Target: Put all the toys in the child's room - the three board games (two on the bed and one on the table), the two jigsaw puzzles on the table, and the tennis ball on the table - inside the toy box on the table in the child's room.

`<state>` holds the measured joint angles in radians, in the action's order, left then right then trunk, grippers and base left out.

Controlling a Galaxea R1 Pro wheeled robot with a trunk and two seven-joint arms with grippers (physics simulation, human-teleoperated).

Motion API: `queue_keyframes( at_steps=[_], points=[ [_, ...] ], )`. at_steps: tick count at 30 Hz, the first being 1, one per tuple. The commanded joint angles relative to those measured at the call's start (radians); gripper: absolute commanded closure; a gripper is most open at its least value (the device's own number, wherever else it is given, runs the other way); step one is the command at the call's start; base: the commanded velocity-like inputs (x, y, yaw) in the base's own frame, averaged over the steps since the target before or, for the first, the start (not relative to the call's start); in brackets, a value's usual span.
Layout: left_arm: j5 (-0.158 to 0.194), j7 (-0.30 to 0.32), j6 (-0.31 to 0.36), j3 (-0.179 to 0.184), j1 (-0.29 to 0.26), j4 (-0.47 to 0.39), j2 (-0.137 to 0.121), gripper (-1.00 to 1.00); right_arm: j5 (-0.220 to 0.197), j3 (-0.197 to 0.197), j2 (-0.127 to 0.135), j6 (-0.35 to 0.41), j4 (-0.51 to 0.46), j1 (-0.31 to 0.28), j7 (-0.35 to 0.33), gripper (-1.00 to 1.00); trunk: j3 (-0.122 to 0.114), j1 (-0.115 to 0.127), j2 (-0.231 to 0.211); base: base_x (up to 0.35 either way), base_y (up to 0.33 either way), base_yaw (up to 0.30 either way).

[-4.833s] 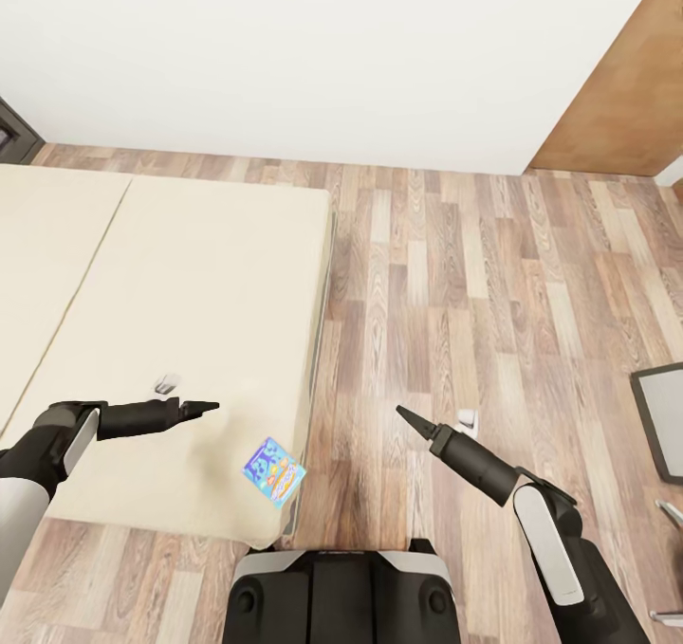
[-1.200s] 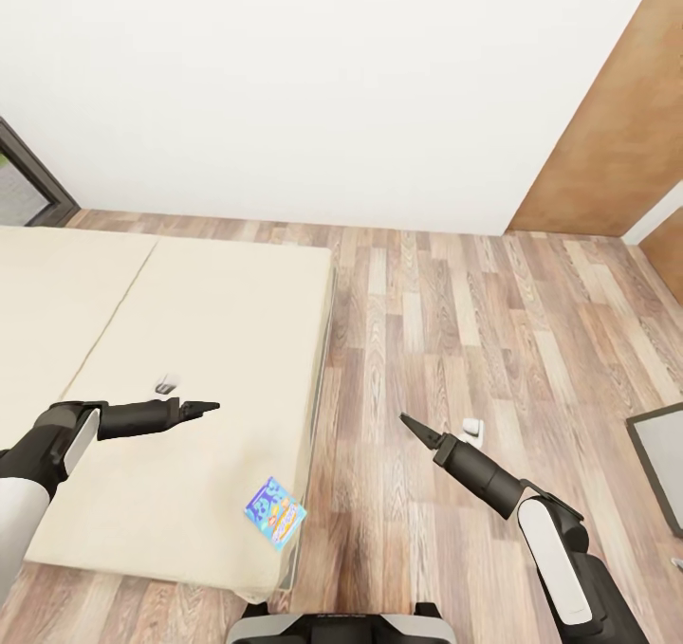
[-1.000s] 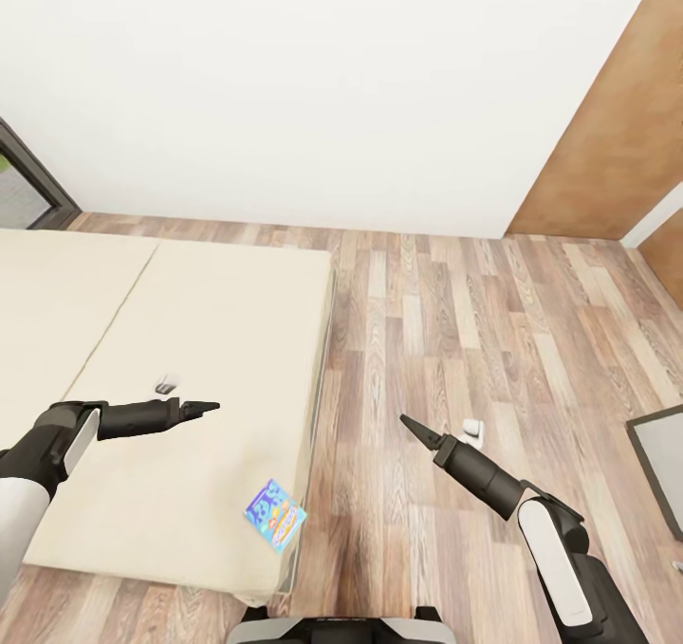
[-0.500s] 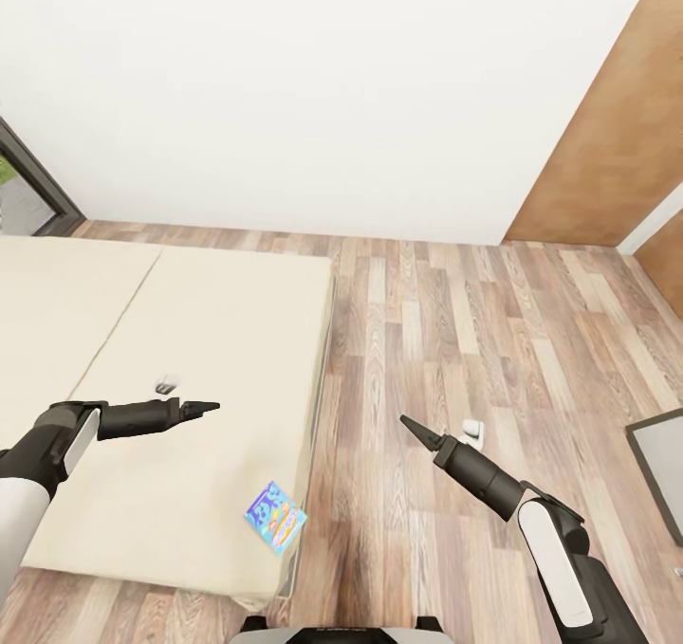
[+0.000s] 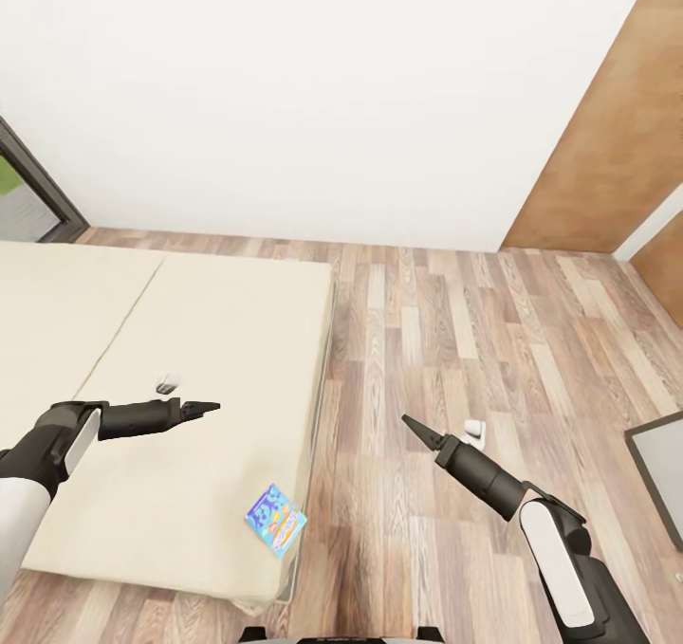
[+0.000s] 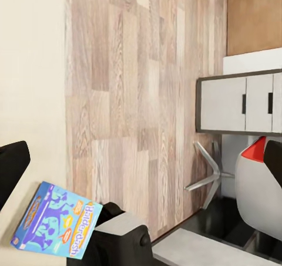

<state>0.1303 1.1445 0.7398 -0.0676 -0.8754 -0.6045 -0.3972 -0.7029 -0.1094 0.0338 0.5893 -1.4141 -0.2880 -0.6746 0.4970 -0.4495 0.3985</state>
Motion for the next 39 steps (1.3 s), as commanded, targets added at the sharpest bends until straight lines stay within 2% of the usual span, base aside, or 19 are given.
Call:
queue_keyframes(
  at_steps=[1, 22, 31, 39],
  points=[
    [0.003, 0.001, 0.007, 0.0, -0.001, 0.0, 0.0, -1.0, -0.006, -0.002, 0.0, 0.007, 0.0, 0.0, 0.0, -1.0, 0.0, -0.001, 0.002, -0.051, 0.0, 0.0],
    [0.003, 0.0, 0.007, 0.003, -0.001, 0.0, 0.002, -1.0, -0.006, -0.018, 0.001, 0.009, 0.0, 0.0, 0.0, -1.0, -0.035, -0.001, 0.002, -0.044, 0.0, 0.0],
    [0.003, 0.0, 0.007, 0.003, -0.001, 0.0, 0.003, -1.0, -0.003, -0.02, 0.001, 0.008, 0.0, 0.0, -0.044, -1.0, -0.05, -0.001, 0.002, 0.0, 0.0, 0.0],
    [0.003, 0.0, 0.007, 0.003, -0.001, 0.0, 0.003, -1.0, -0.005, -0.02, 0.001, 0.007, -0.003, 0.0, -0.053, -1.0, -0.064, -0.001, 0.002, 0.0, 0.0, 0.0]
  ],
)
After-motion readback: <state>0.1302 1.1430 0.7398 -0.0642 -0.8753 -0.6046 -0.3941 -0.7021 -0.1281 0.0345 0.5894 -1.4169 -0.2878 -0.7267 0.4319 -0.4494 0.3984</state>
